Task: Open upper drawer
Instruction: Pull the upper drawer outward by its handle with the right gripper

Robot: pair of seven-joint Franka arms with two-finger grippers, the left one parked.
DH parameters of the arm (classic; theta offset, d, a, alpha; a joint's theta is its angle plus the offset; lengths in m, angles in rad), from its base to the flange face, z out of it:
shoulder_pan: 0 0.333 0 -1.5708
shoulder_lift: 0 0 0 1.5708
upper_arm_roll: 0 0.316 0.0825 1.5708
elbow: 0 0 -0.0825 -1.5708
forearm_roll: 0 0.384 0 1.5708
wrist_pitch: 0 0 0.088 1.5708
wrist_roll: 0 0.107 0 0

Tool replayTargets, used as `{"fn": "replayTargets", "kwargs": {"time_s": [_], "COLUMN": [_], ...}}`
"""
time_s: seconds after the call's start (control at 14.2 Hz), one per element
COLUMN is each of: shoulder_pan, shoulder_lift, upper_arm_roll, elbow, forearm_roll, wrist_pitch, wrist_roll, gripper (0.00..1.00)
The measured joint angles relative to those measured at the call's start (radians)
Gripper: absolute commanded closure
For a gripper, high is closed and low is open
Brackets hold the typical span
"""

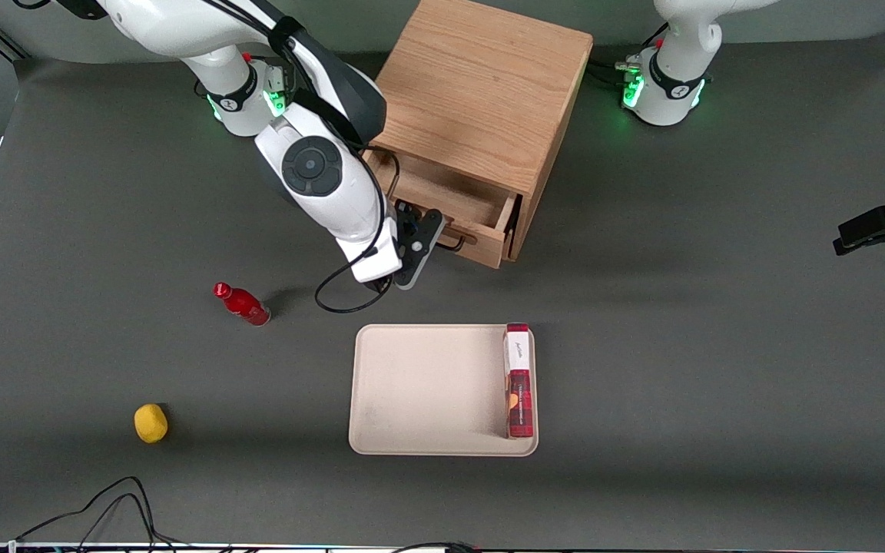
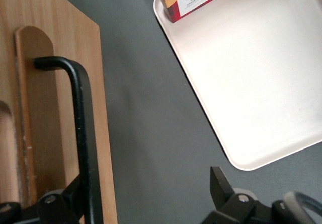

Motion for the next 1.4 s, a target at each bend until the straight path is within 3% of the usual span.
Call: {"fn": "replayTargets", "kwargs": {"time_s": [1.4], "shoulder_pan": [-0.028], "shoulder_lift": [0.078], "upper_arm_roll": [-0.034], "elbow": [0.112], "forearm_roll": [-0.03], "wrist_pitch": [0.0], "wrist_roll": [-0.045], "gripper": [0.0]}}
